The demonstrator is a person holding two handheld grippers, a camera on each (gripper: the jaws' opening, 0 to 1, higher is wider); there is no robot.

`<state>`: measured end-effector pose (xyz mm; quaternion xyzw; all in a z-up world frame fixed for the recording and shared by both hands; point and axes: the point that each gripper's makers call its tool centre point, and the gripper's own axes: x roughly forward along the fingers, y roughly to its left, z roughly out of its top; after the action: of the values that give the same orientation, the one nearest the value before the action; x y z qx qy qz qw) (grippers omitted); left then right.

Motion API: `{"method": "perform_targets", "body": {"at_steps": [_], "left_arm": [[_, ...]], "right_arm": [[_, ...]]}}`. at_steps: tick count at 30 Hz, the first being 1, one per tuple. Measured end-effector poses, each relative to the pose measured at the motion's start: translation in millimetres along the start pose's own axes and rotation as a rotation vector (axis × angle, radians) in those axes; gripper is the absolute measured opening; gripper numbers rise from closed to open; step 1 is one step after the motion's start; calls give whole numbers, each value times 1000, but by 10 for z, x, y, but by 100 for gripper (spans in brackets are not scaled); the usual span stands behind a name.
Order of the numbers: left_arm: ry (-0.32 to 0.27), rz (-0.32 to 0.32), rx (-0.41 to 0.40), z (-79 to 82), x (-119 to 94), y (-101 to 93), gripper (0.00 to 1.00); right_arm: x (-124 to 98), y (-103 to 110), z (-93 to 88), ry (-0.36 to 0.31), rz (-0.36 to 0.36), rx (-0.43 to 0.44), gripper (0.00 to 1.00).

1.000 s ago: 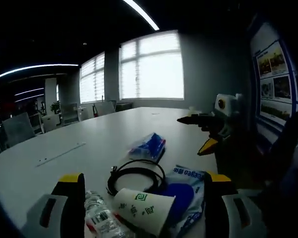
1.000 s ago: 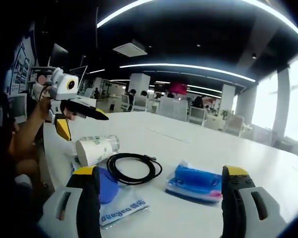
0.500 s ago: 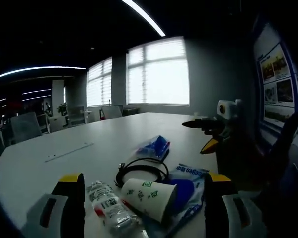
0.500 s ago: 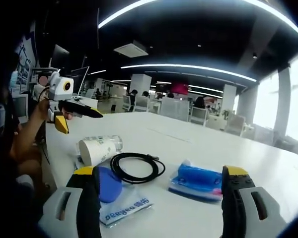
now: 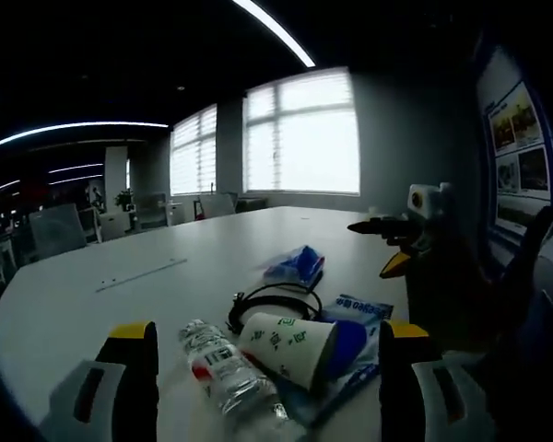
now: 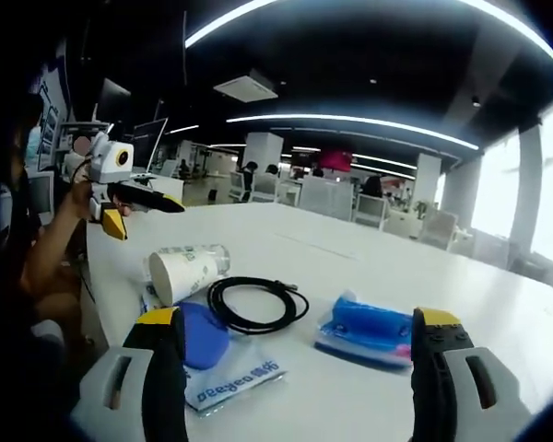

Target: Arrange the tabletop items into an orderly group along one side of the table until the central work area is clear of visible clutter.

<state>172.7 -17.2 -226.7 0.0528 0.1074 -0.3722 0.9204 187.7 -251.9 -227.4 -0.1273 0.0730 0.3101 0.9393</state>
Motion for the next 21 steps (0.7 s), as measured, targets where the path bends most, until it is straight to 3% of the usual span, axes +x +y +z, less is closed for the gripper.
{"method": "perform_targets", "body": {"at_steps": [21], "left_arm": [[13, 71, -7, -258, -261, 59, 98]], "right_arm": [[-34, -13, -19, 5, -12, -2, 100]]}}
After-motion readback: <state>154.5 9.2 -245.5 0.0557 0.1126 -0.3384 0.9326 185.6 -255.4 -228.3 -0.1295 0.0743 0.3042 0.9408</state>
